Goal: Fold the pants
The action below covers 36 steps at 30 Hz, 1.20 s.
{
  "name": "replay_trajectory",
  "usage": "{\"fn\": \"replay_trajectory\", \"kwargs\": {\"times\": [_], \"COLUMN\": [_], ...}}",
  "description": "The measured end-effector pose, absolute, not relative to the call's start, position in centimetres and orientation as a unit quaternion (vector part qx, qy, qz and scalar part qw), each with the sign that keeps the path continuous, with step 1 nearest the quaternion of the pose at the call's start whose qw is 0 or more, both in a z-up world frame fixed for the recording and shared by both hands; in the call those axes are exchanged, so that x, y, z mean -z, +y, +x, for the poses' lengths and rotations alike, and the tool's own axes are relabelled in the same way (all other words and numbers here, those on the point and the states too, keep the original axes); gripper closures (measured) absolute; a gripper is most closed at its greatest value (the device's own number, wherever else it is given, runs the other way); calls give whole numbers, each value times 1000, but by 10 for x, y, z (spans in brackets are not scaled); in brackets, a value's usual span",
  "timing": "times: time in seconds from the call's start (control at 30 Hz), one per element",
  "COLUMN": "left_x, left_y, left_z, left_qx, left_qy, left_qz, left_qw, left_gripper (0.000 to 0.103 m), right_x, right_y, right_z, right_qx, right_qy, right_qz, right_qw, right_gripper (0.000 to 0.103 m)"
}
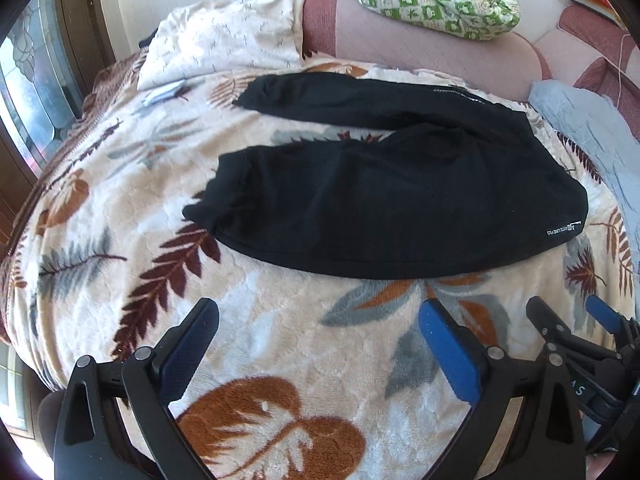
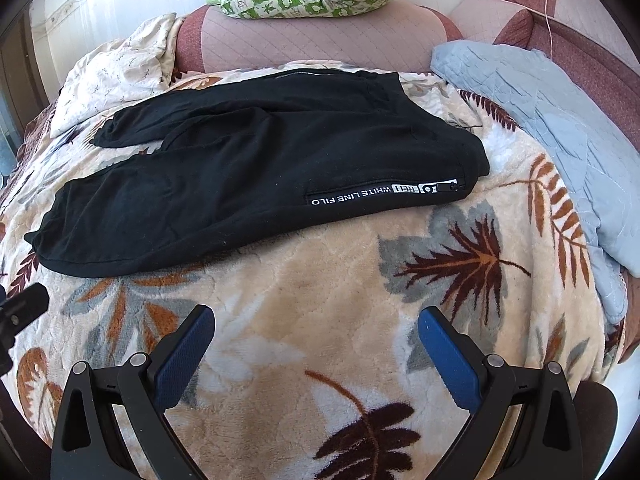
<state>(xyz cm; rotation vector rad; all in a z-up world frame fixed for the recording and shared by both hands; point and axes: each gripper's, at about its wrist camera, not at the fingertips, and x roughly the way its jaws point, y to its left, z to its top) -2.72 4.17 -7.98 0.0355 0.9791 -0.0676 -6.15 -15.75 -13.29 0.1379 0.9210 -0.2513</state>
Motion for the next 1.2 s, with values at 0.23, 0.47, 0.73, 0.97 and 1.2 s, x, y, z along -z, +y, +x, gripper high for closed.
{"fn": "replay_trajectory", "kwargs": {"times": [0.23, 0.47, 0.73, 0.97, 1.2], "left_x": [75, 77, 81, 85, 90], "left_y": [43, 42, 42, 42, 40], "left_z": [-28, -28, -24, -19, -16], "left_qx": [36, 36, 36, 32, 34], "left_qy": [464, 469, 475, 481, 486], "left_qz": [23, 25, 28, 26, 28], "left_qw": [885, 882, 879, 876, 873], "left_gripper": [3, 3, 3, 3, 3], "right_x": [133, 135, 138, 145, 150], "right_y": [-154, -154, -156, -157, -159], "right_z": [-62, -61, -59, -55, -53], "right_qx": [120, 119, 118, 116, 115], "right_qy": [442, 447, 450, 457, 461], "right_qz": [58, 59, 61, 61, 63], "right_qw": [887, 885, 883, 880, 878], "right_gripper": [0, 0, 0, 0, 0]}}
